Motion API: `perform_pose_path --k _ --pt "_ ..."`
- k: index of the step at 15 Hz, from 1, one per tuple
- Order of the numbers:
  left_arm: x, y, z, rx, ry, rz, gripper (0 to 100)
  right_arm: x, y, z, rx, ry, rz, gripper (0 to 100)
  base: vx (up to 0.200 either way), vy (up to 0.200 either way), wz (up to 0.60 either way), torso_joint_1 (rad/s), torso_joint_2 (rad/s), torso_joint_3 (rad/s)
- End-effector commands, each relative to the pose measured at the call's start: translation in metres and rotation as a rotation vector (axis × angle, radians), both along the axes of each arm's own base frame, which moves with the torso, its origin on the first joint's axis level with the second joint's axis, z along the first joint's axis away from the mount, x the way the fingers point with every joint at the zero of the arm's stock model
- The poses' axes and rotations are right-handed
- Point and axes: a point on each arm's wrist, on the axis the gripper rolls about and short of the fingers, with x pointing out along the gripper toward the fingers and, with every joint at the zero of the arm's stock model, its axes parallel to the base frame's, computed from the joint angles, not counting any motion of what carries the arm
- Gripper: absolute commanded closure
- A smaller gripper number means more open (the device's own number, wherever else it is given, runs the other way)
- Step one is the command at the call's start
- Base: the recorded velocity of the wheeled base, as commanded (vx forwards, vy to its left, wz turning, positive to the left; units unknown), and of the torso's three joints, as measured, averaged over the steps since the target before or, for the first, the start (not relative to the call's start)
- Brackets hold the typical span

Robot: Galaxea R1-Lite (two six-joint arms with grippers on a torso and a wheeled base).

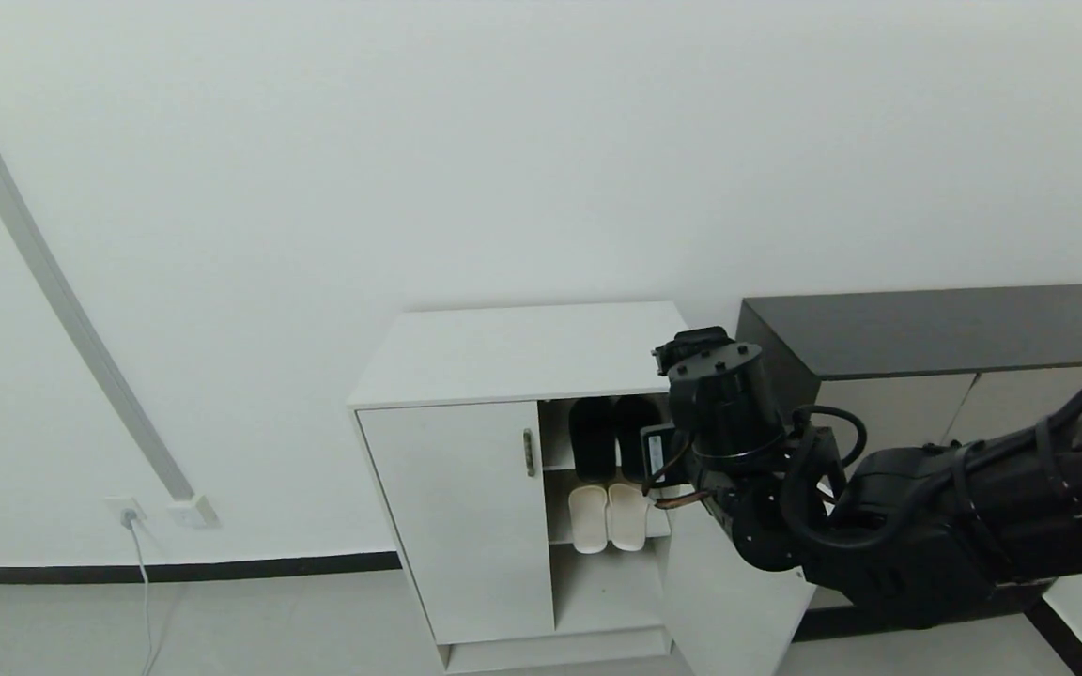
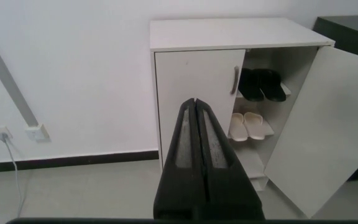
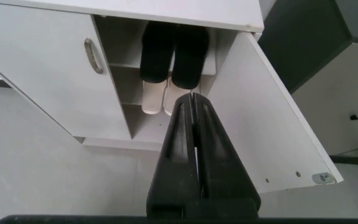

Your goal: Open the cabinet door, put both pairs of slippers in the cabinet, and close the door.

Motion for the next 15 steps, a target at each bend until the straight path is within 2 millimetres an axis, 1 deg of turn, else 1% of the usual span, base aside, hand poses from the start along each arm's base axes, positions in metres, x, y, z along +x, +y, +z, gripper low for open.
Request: perform_pose_path --k 1,3,6,12,14,15 --pt "0.0 0.0 0.0002 -0.001 0.001 -0.001 100 -0.0002 -0.0004 0.0006 0.0 -0.001 0.0 100 0.0 0.0 -0.6 0.002 0.0 0.002" --pt "0.0 0.0 0.0002 -0.002 0.001 -0.001 100 -0.0002 -0.0004 0.0006 0.0 -0.001 0.0 100 0.0 0.0 -0.6 0.01 0.0 -0.002" --pt "0.0 0.0 0.0002 -0.002 0.001 -0.001 100 0.0026 -0.0032 0.0019 -0.003 -0.008 -0.007 100 0.0 0.0 0.0 0.0 0.0 0.0" --pt "0.0 0.0 0.0002 -0.002 0.001 -0.001 100 0.003 -0.0027 0.001 -0.007 -0.009 -0.006 100 0.0 0.0 0.0 0.0 0.0 0.0" --pt "0.0 0.0 0.0002 -0.004 0.001 0.001 100 0.0034 -0.0023 0.0 -0.008 -0.008 -0.006 100 -0.2 0.0 0.0 0.01 0.01 0.0" --pt "0.0 0.0 0.0002 -0.004 0.001 -0.001 100 0.0037 -0.002 -0.0013 -0.011 -0.004 -0.005 100 0.0 0.0 0.0 0.0 0.0 0.0"
